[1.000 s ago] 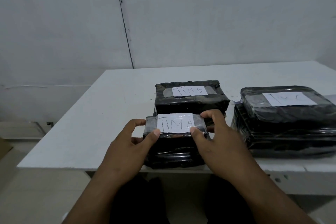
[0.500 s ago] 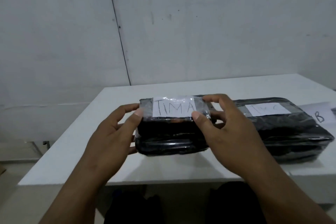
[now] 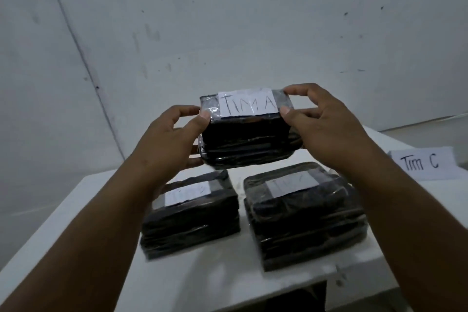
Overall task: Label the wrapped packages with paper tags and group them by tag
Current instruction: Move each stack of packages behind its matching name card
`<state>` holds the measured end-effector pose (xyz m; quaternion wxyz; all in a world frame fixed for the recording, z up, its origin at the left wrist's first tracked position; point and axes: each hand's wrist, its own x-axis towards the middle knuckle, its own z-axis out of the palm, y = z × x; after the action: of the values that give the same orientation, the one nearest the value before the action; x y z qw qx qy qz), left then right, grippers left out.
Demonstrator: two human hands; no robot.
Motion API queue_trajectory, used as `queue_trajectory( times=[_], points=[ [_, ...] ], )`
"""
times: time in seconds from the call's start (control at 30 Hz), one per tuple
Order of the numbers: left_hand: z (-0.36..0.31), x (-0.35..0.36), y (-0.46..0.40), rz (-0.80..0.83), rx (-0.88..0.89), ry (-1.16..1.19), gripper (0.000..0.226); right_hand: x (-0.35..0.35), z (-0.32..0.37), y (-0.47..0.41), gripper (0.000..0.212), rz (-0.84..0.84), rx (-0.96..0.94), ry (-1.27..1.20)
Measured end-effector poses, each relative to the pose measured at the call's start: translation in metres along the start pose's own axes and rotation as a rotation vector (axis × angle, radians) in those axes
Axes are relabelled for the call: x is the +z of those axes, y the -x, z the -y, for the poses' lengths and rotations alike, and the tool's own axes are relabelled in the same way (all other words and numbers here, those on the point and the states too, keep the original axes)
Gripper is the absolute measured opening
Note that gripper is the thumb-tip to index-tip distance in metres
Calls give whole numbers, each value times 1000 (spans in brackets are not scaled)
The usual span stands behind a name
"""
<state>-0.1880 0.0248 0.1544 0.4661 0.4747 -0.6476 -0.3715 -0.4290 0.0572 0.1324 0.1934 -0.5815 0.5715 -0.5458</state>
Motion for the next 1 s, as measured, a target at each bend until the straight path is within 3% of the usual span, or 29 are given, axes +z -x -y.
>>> queue_trajectory(
  times=[0.33, 0.77, 1.0],
  points=[
    [21, 100, -109, 189, -132, -25, 28, -51, -95, -90, 31, 14, 111, -6],
    [85, 150, -172, 223, -347, -18, 28, -34, -166, -140, 29, 153, 239, 72],
    [112, 164, -175, 221, -459, -23, 23, -17, -187, -144, 57, 313, 269, 229]
  ],
)
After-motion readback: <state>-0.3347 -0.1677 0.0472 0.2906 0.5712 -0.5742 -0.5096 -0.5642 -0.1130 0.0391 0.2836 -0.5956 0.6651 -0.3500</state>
